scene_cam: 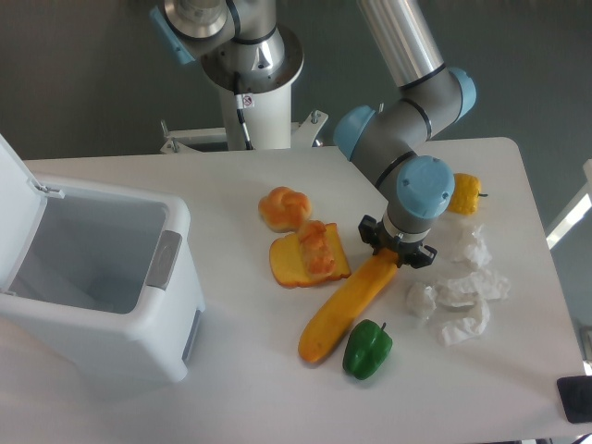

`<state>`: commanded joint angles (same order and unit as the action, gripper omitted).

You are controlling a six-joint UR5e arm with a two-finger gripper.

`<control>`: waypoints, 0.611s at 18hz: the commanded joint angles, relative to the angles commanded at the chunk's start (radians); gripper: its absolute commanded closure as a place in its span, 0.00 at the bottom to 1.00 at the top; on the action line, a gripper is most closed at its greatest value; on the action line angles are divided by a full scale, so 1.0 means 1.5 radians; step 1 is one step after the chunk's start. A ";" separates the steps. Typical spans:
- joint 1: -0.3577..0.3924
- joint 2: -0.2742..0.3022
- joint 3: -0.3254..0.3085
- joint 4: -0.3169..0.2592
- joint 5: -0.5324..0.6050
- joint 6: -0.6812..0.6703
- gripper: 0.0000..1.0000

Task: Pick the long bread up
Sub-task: 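Lower the gripper onto the bread's end and close it, then lift the gripped long bread up off the table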

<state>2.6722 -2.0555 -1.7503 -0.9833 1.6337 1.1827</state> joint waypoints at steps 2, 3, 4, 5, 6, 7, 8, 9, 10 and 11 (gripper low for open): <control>-0.001 -0.001 0.000 0.000 0.000 -0.001 0.75; -0.001 0.000 0.000 0.000 0.000 -0.001 0.80; -0.001 0.001 0.001 0.002 -0.001 0.000 0.88; 0.000 0.003 0.007 0.001 -0.001 0.001 0.91; 0.000 0.004 0.017 0.001 -0.002 0.004 0.97; -0.001 0.006 0.025 0.000 -0.002 0.004 0.98; -0.001 0.011 0.038 -0.003 -0.001 0.005 0.98; 0.001 0.020 0.056 -0.008 -0.001 0.006 0.97; 0.001 0.029 0.069 -0.013 -0.001 0.006 0.97; 0.003 0.036 0.083 -0.026 -0.001 0.007 0.97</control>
<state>2.6768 -2.0020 -1.6262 -1.0230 1.6322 1.1934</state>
